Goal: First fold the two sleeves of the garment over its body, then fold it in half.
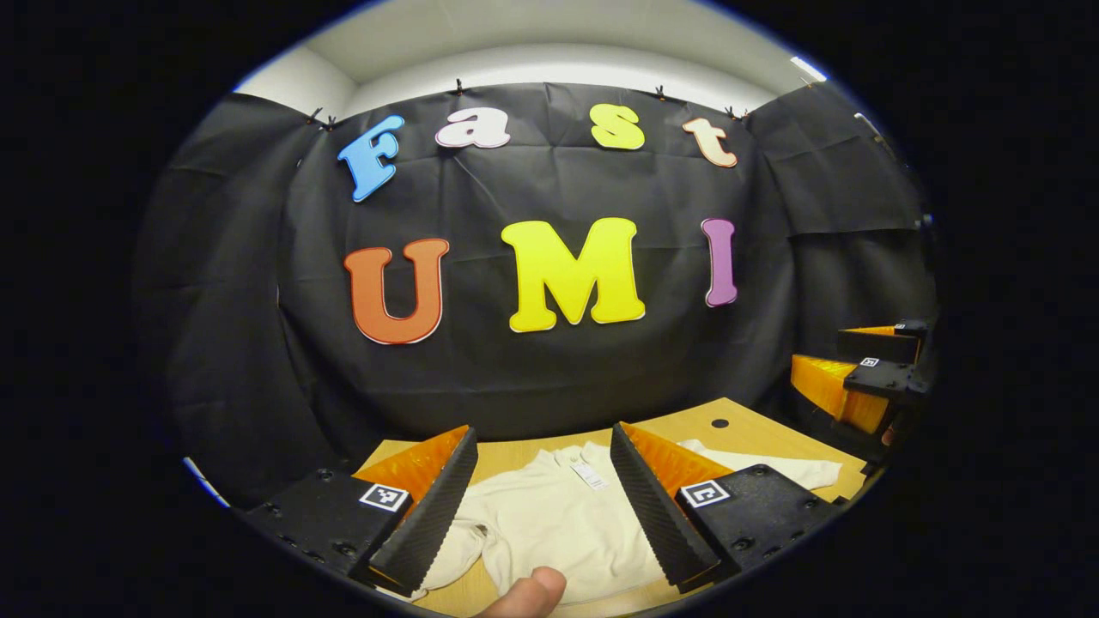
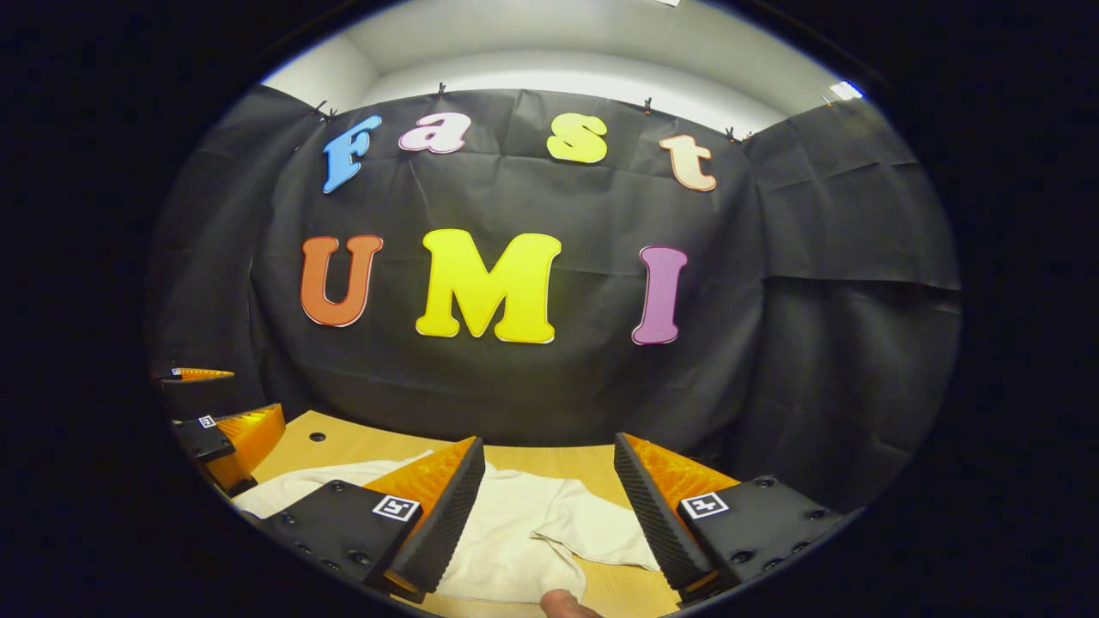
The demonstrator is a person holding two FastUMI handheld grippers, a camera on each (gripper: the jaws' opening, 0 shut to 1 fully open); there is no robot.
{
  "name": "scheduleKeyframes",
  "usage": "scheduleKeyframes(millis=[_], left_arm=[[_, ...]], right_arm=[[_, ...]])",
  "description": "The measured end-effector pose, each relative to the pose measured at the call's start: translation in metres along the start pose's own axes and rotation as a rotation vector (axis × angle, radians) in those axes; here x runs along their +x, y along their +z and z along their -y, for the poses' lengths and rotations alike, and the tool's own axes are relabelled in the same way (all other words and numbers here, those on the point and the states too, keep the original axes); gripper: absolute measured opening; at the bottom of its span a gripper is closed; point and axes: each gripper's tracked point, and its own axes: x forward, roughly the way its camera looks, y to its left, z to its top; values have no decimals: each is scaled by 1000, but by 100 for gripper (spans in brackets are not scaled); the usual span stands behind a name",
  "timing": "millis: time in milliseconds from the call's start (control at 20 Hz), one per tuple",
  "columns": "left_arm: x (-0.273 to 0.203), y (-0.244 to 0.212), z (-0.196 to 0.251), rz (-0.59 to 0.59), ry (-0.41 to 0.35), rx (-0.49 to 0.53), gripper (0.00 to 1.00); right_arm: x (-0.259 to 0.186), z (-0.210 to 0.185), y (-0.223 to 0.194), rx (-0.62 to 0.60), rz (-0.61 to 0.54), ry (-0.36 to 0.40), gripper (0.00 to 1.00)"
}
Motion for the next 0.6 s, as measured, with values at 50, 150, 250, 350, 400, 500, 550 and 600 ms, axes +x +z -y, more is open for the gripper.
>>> scheduleKeyframes(millis=[50,150,250,350,400,500,550,600], left_arm=[[2,-1,-1,-4,12,2,99],[5,-5,-3,-17,34,2,99],[4,-6,-4,-23,49,-3,99],[7,-3,-5,-19,59,0,99],[7,-4,-8,-15,66,6,99],[10,-5,-9,-16,73,8,99],[10,-7,-8,-22,73,7,99],[12,-8,-8,-30,73,4,99]], right_arm=[[2,-6,1,-1,8,18,94],[5,-13,3,-3,16,49,94],[6,-20,3,-2,15,79,94],[10,-28,3,4,12,104,94],[12,-32,3,-1,13,115,94],[17,-39,0,-9,9,134,94],[18,-41,-2,-9,2,144,94],[19,-43,-5,-5,-7,153,94]])
